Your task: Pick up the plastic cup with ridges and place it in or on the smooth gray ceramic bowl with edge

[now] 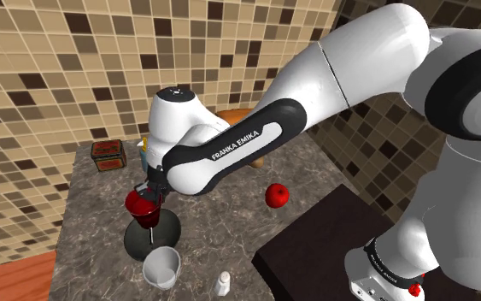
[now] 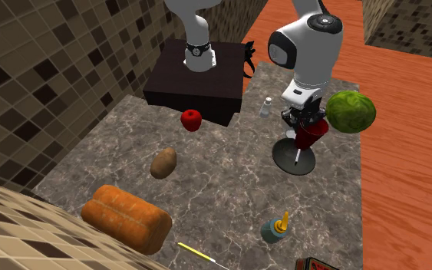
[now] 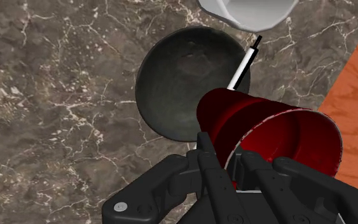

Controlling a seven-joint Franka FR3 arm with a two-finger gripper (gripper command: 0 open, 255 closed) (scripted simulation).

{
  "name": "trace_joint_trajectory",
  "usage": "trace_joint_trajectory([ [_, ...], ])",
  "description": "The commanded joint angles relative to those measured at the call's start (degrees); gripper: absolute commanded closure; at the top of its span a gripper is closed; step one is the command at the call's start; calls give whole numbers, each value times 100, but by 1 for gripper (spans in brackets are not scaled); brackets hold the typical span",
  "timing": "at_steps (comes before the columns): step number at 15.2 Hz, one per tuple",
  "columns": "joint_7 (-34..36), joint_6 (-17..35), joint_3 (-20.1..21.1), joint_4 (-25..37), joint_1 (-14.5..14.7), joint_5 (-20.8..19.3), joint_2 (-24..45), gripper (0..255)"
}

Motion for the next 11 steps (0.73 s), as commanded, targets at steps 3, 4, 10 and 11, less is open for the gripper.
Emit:
trace_joint_trajectory([
  [3,12,232,-24,-11,33,-35,218,255],
  [4,12,289,-31,-13,38,-43,273,255],
  [10,7,623,-72,-3,75,-87,619,255],
  [11,7,676,-79,3,81,-95,679,255],
])
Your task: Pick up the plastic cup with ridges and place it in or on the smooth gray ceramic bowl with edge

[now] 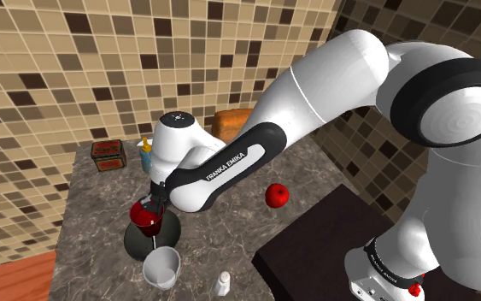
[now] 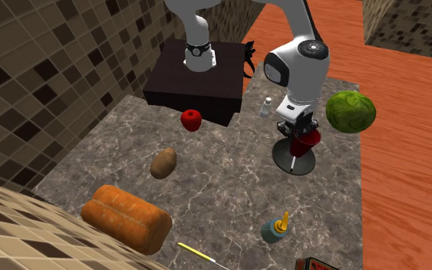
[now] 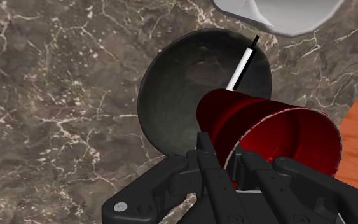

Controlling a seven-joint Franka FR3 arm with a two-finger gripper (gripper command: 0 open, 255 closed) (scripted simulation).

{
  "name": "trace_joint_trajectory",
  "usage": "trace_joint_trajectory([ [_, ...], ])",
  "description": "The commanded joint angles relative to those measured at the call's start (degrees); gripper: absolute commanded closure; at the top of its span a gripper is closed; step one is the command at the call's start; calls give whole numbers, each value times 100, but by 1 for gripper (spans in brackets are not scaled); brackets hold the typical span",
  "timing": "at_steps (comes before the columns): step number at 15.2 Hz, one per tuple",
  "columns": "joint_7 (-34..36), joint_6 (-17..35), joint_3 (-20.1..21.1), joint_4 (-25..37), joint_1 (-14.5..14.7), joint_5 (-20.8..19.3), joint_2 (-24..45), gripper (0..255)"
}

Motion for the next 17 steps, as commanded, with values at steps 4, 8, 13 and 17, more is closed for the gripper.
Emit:
trace_joint_trajectory([
  [4,1,204,-29,32,29,-29,233,255],
  [8,1,204,-29,33,29,-29,234,255],
  [13,0,204,-29,34,29,-29,234,0],
  [17,1,204,-29,33,29,-29,234,0],
])
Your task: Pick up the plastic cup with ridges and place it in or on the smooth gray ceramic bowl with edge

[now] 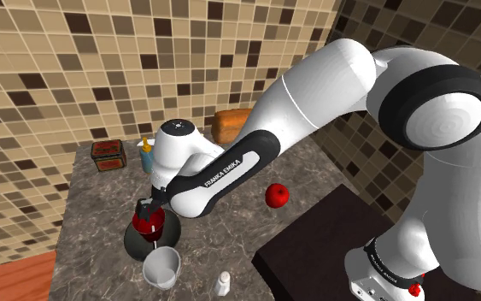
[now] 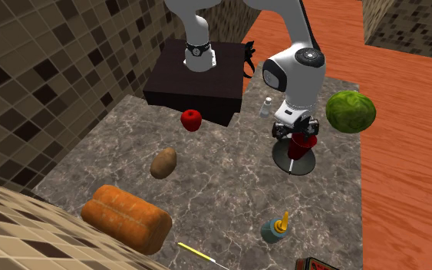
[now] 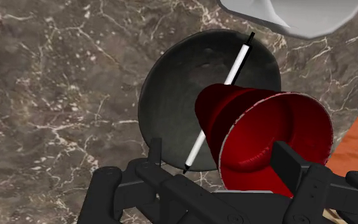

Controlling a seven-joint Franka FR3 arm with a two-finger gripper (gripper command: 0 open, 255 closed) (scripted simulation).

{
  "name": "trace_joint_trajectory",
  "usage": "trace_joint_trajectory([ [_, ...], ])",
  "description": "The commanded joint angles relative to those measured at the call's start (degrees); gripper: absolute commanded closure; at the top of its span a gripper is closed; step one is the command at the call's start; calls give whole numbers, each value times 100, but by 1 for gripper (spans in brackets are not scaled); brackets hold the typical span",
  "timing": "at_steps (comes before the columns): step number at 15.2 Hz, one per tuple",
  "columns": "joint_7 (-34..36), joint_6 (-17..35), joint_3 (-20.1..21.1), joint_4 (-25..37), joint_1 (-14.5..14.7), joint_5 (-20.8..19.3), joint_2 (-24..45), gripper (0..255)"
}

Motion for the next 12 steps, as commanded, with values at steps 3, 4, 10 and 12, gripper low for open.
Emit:
trace_joint_trajectory([
  [3,-54,-332,75,-205,-111,81,-535,0],
  [4,-70,-426,93,-247,-138,106,-671,0],
  [10,-71,-426,91,-247,-136,107,-671,0],
  [12,-71,-426,91,-247,-136,107,-671,0],
])
